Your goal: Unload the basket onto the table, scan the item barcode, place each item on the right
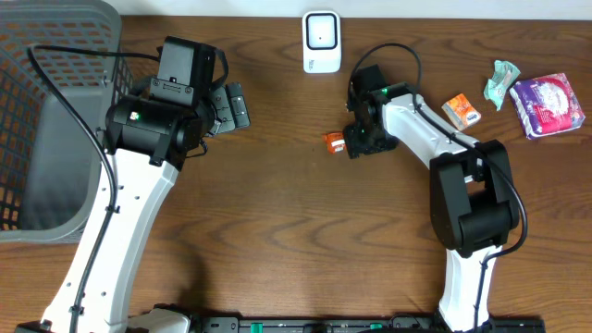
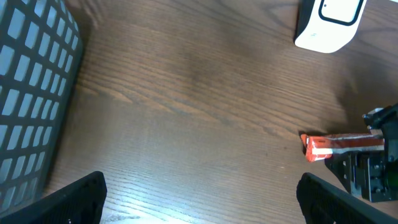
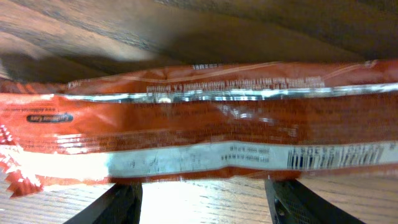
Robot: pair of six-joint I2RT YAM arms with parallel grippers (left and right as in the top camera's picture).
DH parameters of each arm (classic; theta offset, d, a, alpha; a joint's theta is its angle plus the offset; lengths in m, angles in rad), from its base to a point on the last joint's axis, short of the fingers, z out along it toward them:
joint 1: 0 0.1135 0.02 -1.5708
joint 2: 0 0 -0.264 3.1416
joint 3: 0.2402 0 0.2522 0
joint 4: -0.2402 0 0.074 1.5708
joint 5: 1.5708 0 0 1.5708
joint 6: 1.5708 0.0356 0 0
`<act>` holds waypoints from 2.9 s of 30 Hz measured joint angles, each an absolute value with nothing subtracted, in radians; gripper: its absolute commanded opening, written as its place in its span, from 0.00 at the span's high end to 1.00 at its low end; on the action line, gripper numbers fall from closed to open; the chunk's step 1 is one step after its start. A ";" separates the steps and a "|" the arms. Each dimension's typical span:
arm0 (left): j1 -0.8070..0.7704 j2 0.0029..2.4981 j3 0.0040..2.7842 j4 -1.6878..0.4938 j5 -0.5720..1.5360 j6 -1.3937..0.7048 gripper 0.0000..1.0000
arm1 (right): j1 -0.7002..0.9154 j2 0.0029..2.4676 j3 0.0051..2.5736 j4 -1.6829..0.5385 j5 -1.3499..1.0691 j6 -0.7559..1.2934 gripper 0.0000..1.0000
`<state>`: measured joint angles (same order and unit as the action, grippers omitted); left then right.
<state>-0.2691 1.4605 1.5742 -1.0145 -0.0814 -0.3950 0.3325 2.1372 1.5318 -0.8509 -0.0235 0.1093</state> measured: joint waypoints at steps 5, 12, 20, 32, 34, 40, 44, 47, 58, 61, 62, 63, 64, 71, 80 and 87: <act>-0.269 1.460 1.574 -1.015 -0.081 -0.395 0.02 | 0.333 2.153 1.641 -0.953 -0.031 0.136 0.36; -0.269 1.460 1.574 -1.014 -0.081 -0.395 0.02 | 0.333 2.153 1.833 -1.062 -0.146 0.173 0.32; -0.269 1.460 1.574 -1.014 -0.081 -0.395 0.02 | 0.331 2.153 1.839 -1.086 -0.318 0.196 0.30; -0.269 1.460 1.574 -1.015 -0.081 -0.395 0.02 | 0.255 2.153 1.839 -1.159 -0.322 0.354 0.30; -0.269 1.460 1.574 -1.015 -0.081 -0.395 0.02 | 0.238 2.153 1.836 -1.159 -0.304 0.377 0.33; -0.269 1.460 1.574 -1.014 -0.081 -0.395 0.02 | 0.224 2.152 1.757 -1.080 -0.276 0.501 0.40; -0.269 1.460 1.574 -1.014 -0.081 -0.395 0.02 | 0.225 2.152 1.658 -0.925 -0.275 0.653 0.41; -0.269 1.460 1.574 -1.014 -0.081 -0.395 0.02 | 0.226 2.152 1.590 -0.860 -0.276 0.763 0.41; -0.269 1.460 1.574 -1.015 -0.081 -0.395 0.02 | 0.233 2.111 1.448 -0.633 -0.293 0.984 0.71; -0.269 1.460 1.574 -1.014 -0.081 -0.395 0.02 | 0.238 2.107 1.424 -0.603 -0.295 0.996 0.87; -0.269 1.460 1.574 -1.014 -0.081 -0.395 0.02 | 0.239 2.106 1.419 -0.600 -0.296 0.992 0.99; -0.269 1.460 1.574 -1.014 -0.081 -0.395 0.02 | 0.240 2.106 1.417 -0.599 -0.298 0.989 0.99; -0.269 1.460 1.574 -1.015 -0.081 -0.395 0.02 | 0.241 2.106 1.416 -0.595 -0.302 0.982 0.99; -0.269 1.460 1.574 -1.015 -0.081 -0.395 0.02 | 0.242 2.104 1.421 -0.616 -0.297 0.876 0.99; -0.269 1.460 1.574 -1.014 -0.081 -0.395 0.02 | 0.262 2.104 1.605 -1.046 0.091 0.660 0.99; -0.269 1.460 1.574 -1.015 -0.081 -0.395 0.02 | 0.344 2.104 1.695 -1.279 0.577 0.575 0.99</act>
